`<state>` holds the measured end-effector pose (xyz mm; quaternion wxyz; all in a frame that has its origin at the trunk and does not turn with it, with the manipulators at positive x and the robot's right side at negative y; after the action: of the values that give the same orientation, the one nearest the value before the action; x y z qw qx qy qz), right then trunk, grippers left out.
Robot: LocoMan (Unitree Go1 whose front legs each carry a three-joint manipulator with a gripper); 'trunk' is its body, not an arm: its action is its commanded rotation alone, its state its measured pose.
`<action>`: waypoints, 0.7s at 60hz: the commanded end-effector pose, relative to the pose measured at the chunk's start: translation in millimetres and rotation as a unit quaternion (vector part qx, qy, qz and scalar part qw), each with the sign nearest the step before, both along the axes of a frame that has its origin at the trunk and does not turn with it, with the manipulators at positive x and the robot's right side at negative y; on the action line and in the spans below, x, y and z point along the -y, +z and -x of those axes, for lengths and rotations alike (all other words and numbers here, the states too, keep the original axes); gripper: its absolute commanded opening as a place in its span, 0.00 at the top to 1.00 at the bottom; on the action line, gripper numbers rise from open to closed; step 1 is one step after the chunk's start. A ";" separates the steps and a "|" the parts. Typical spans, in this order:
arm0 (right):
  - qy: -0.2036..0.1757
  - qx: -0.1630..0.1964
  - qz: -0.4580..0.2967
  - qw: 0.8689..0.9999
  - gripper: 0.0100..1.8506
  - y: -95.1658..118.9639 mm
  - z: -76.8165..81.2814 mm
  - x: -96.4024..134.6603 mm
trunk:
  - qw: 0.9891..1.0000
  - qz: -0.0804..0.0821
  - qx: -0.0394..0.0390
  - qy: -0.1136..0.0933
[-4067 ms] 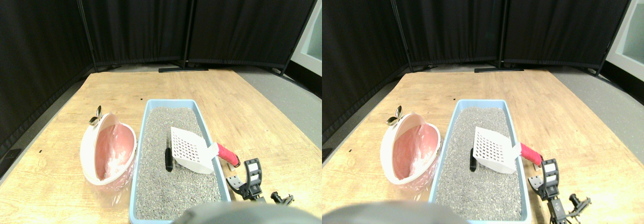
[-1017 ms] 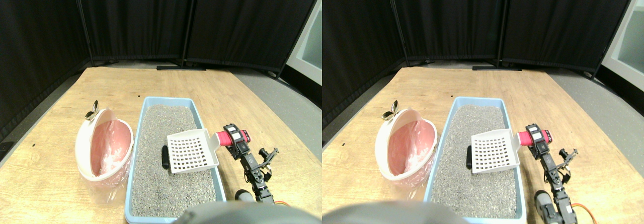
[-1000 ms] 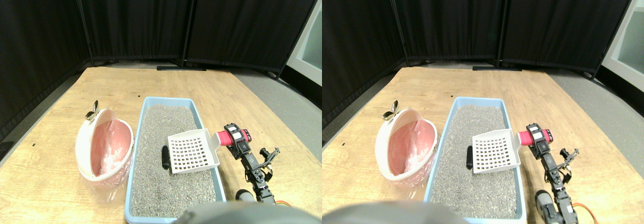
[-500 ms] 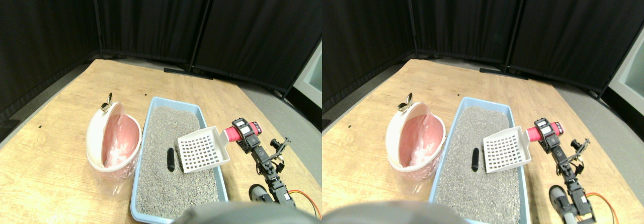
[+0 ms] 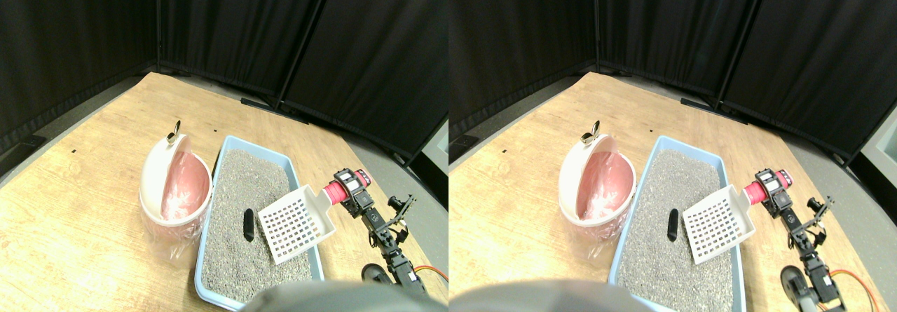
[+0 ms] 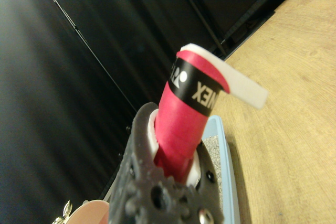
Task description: Scoop (unimanual)
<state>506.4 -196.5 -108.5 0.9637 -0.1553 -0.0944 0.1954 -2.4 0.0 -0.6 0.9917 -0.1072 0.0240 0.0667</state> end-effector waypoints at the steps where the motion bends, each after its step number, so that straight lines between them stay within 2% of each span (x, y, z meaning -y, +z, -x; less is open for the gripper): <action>1: -0.001 0.027 -0.010 1.000 0.91 8.7 -0.6 1.1 | 1.000 0.002 -0.007 0.012; 3: -0.003 0.027 -0.007 1.000 0.97 9.7 -1.0 1.3 | 1.000 0.003 -0.008 0.013; 10: -0.019 0.024 -0.008 0.999 0.97 12.9 -1.5 1.0 | 1.000 0.004 -0.007 0.013; 12: -0.011 0.028 -0.006 1.000 0.97 12.8 -3.3 1.3 | 1.000 0.005 -0.007 0.013; 21: -0.039 0.031 -0.001 0.999 0.97 19.2 -6.2 -0.7 | 1.000 0.007 -0.004 0.015; 28: -0.030 0.042 0.013 0.999 0.97 26.5 -9.3 -2.0 | 1.000 0.010 -0.004 0.015; 37: -0.030 0.050 0.068 0.996 0.97 36.2 -11.4 -12.2 | 1.000 0.016 -0.004 0.015; 39: -0.044 0.040 0.078 0.995 0.97 36.7 -12.1 -14.9 | 1.000 0.017 -0.004 0.015; 42: -0.030 0.040 0.098 0.994 0.97 35.4 -14.6 -18.1 | 1.000 0.019 -0.005 0.015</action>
<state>520.8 -190.3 -82.9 0.9528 -0.2560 -0.0758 0.1445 -2.3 -1.2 -0.1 0.9899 -0.1190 0.0218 0.0742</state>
